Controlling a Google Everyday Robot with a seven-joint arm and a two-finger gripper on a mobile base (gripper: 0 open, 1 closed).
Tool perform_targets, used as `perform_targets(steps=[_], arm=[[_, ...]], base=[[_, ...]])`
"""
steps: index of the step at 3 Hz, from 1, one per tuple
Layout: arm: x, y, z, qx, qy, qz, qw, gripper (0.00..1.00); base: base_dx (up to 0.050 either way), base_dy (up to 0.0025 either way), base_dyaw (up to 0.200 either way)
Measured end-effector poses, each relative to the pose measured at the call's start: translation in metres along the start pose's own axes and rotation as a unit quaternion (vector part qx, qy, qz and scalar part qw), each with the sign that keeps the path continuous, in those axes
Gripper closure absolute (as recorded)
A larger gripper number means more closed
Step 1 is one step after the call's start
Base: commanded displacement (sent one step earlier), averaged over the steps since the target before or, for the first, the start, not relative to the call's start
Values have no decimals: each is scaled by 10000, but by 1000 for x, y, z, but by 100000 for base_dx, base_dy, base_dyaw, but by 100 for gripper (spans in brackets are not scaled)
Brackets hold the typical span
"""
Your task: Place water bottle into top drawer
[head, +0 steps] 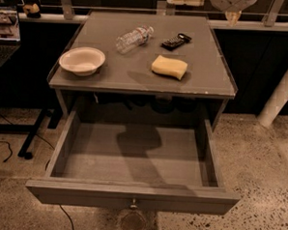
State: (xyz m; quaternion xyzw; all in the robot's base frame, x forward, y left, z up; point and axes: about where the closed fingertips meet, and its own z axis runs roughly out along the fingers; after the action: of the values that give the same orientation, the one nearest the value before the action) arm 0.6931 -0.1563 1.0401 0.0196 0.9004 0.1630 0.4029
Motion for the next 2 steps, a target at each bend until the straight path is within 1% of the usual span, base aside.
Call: perform_targets(steps=[1,2], arm=[[0,0,0,0,0,1,10000,0],[-5,-1,12,-31,47,246,9997,0]], base=[[0,0,0],[0,0,0]])
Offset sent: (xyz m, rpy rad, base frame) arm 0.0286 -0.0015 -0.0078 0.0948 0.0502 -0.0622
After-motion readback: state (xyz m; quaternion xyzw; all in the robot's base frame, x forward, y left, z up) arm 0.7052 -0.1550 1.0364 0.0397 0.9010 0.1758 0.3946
